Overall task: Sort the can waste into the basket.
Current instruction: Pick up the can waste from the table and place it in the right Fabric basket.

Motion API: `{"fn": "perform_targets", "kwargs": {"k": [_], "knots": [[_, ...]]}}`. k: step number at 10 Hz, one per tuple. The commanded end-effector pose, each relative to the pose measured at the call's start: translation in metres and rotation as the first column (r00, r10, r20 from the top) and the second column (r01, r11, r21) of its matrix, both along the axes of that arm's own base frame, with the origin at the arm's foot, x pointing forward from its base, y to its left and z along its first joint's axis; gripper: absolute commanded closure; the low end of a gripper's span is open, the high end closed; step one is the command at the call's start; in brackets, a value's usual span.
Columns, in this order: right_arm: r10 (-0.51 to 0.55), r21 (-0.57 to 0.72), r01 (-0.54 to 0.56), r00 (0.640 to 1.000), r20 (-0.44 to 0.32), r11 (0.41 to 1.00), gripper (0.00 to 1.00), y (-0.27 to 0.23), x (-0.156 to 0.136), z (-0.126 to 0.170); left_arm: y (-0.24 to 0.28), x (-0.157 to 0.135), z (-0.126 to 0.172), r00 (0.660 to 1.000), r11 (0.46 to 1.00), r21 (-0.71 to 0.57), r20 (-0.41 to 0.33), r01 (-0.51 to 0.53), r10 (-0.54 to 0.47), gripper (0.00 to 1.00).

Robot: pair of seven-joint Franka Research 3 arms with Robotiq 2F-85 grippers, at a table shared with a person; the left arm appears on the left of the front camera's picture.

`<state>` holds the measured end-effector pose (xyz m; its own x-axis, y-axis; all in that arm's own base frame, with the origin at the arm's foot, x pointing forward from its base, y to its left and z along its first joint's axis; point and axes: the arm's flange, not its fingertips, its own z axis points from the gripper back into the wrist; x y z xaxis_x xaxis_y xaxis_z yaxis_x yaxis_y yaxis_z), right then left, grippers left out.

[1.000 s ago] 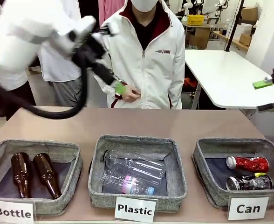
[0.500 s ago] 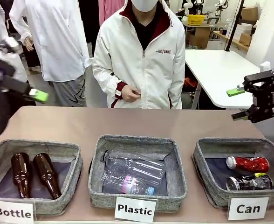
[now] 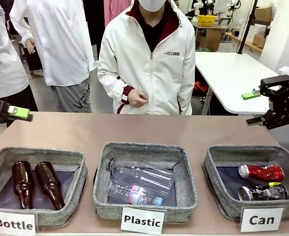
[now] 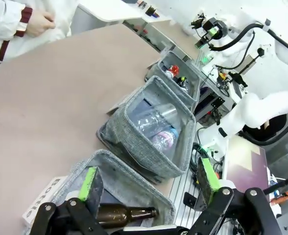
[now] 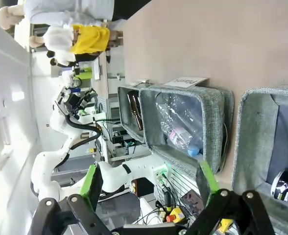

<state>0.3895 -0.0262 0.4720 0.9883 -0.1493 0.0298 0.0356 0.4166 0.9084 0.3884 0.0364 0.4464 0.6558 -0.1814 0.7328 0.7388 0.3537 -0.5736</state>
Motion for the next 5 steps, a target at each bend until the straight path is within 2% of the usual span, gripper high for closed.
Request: {"fn": "perform_targets", "kwargs": {"k": [1, 5], "knots": [[0.021, 0.001, -0.021, 1.0, 0.0, 1.0, 0.0, 0.0059, -0.0012, 0.0008, -0.0025, 0.0055, 0.0099, 1.0, 1.0, 0.019, -0.008, -0.013, 0.014, 0.0], [0.021, 0.001, -0.021, 1.0, 0.0, 1.0, 0.0, 0.0059, -0.0012, 0.0008, -0.0025, 0.0055, 0.0099, 1.0, 1.0, 0.019, -0.008, -0.013, 0.014, 0.0]]}}
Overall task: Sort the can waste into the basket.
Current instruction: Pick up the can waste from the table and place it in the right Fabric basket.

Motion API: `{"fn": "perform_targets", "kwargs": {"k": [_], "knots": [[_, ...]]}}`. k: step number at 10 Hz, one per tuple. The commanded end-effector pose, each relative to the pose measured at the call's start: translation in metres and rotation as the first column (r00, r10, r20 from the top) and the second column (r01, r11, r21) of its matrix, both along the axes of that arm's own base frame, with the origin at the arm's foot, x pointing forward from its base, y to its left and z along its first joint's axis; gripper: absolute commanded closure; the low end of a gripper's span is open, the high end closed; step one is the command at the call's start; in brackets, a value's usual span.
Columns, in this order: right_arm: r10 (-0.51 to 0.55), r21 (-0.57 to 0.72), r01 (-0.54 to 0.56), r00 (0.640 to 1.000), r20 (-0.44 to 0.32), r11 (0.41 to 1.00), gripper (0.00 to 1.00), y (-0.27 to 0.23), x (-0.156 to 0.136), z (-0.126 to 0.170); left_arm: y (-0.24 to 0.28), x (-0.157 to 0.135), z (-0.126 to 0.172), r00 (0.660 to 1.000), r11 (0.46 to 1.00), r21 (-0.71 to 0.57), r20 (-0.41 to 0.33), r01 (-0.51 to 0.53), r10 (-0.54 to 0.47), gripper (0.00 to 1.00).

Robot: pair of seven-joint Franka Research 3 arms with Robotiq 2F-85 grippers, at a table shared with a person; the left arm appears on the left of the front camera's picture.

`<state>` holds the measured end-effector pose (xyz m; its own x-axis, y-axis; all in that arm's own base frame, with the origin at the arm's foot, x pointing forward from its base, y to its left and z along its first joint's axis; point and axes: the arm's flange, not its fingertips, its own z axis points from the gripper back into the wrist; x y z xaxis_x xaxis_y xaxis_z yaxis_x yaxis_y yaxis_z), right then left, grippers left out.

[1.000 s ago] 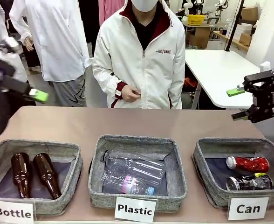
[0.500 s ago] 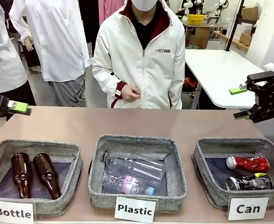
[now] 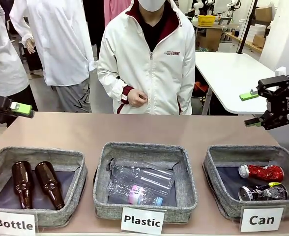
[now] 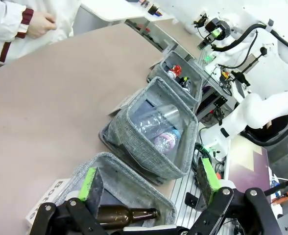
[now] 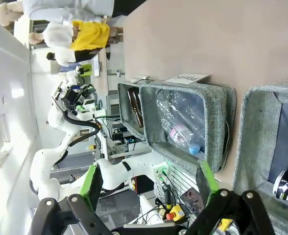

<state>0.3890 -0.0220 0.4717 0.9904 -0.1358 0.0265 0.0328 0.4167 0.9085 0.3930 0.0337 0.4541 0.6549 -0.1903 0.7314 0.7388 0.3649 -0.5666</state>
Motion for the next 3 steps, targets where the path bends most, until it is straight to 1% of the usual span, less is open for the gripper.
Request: {"fn": "perform_targets", "kwargs": {"k": [1, 3], "knots": [[0.007, 0.001, -0.007, 1.0, 0.003, 1.0, 0.0, 0.0017, -0.0007, 0.0011, 0.0002, 0.0009, 0.0022, 1.0, 1.0, 0.003, -0.01, -0.01, 0.01, 0.0], [0.007, 0.001, -0.007, 1.0, 0.003, 1.0, 0.0, 0.0017, -0.0007, 0.0011, 0.0002, 0.0009, 0.0022, 1.0, 1.0, 0.003, -0.01, -0.01, 0.01, 0.0]]}}
